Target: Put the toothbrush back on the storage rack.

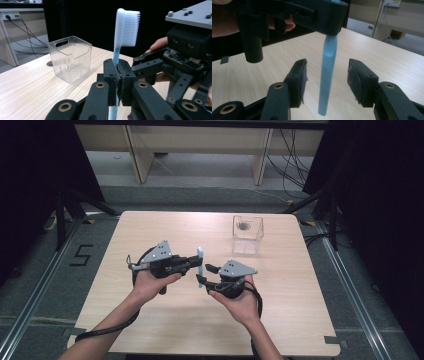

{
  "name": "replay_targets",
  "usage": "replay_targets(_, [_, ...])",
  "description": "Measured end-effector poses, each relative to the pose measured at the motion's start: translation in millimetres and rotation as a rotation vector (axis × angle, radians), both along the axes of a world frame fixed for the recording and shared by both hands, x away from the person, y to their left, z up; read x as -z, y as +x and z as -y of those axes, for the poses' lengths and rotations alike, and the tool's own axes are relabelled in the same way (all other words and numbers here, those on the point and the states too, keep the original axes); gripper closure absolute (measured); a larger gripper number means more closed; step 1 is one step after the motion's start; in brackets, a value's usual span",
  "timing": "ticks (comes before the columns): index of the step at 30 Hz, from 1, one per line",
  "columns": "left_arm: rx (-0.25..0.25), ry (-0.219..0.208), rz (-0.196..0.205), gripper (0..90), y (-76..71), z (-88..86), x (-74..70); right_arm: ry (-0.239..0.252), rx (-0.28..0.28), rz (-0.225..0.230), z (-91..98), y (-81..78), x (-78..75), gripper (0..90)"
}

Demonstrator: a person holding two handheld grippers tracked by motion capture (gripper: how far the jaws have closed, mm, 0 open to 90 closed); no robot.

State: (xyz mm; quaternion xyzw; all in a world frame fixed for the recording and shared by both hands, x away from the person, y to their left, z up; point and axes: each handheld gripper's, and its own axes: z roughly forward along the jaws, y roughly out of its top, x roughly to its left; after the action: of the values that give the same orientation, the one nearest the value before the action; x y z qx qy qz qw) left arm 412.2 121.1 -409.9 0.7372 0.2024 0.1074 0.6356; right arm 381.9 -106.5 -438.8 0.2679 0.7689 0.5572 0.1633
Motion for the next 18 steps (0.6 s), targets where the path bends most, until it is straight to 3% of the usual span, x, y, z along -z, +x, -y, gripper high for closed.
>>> replay_targets(1, [0.008,-0.003,0.0,85.9,-0.5,1.3,-0.8,-0.011,0.01,0.032,1.7,0.8,-1.0,54.7])
replay_targets(3, [0.011,-0.007,0.004,85.9,-1.0,3.0,-2.3,-0.008,0.003,0.035,1.9,1.1,-1.3,55.9])
replay_targets(4, [0.011,-0.009,0.005,85.9,-1.0,3.5,-2.8,0.004,-0.002,0.011,0.9,-0.1,-1.3,56.9])
replay_targets(5, [0.005,-0.013,0.005,85.9,-1.1,5.3,-3.1,-0.003,0.029,0.033,1.8,-0.6,-2.2,60.1])
replay_targets(8, [-0.004,-0.008,0.001,85.8,-0.9,7.6,-2.5,0.015,0.033,0.032,1.1,-0.2,-2.1,61.5])
replay_targets(9, [-0.008,-0.005,0.001,85.8,-0.6,8.5,-2.0,0.011,0.072,0.018,0.2,-3.2,-2.5,64.1])
replay_targets(16, [-0.025,-0.009,-0.011,85.6,-0.3,13.4,0.5,0.007,0.098,0.072,-1.2,-3.5,-1.8,78.6])
replay_targets(18, [-0.044,-0.009,-0.006,82.6,-0.7,14.5,0.1,0.0,0.128,0.055,0.0,-5.7,-2.8,79.1])
